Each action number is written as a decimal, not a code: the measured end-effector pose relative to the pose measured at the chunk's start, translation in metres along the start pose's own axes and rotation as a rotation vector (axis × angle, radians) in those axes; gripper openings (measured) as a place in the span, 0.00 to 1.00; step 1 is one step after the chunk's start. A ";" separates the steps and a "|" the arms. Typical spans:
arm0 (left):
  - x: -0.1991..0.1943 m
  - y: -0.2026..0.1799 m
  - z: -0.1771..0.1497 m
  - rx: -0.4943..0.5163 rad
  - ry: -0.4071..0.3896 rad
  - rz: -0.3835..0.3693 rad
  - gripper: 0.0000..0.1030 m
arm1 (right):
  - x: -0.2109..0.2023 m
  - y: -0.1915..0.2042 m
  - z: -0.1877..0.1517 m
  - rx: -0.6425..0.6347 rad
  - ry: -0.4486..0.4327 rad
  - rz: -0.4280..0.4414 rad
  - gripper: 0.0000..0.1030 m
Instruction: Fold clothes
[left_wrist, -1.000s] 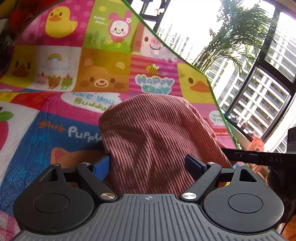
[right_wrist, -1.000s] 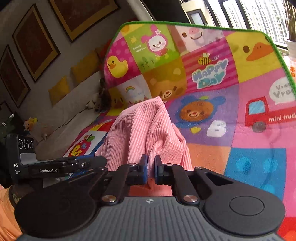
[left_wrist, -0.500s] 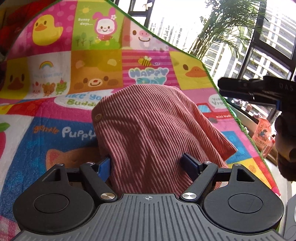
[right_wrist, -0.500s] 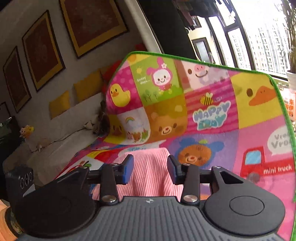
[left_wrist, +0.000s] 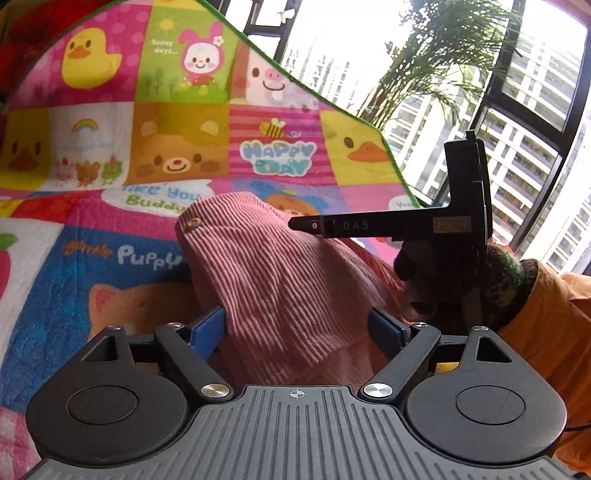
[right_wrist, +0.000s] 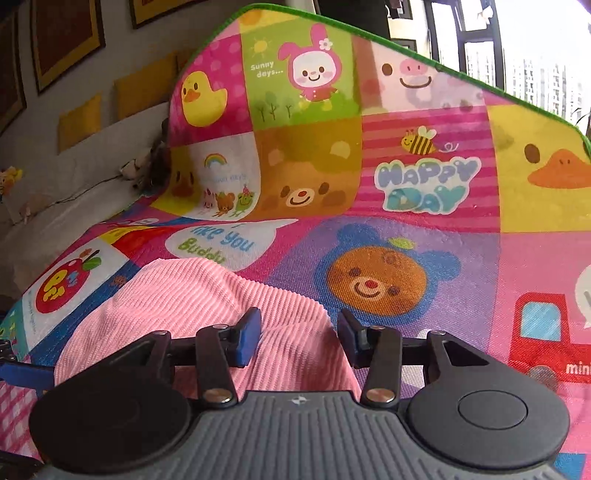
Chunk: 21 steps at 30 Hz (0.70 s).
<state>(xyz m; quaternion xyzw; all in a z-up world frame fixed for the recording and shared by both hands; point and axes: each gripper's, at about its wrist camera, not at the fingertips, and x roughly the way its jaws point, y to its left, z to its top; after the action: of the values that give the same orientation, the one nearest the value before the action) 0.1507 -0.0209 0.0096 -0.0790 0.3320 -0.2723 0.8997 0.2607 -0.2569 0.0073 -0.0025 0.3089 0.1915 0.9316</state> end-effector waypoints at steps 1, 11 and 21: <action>-0.005 0.003 -0.005 -0.015 0.000 -0.024 0.86 | -0.011 0.007 -0.001 -0.054 -0.021 -0.009 0.43; -0.046 0.064 -0.008 -0.228 -0.052 0.182 0.90 | -0.087 0.116 -0.037 -0.594 -0.093 0.176 0.54; -0.054 0.074 -0.008 -0.263 -0.051 0.196 0.91 | -0.059 0.172 -0.069 -0.868 -0.068 0.149 0.28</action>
<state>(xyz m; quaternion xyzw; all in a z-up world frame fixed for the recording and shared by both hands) 0.1436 0.0711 0.0094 -0.1702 0.3477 -0.1355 0.9120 0.1166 -0.1273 0.0047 -0.3651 0.1683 0.3702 0.8374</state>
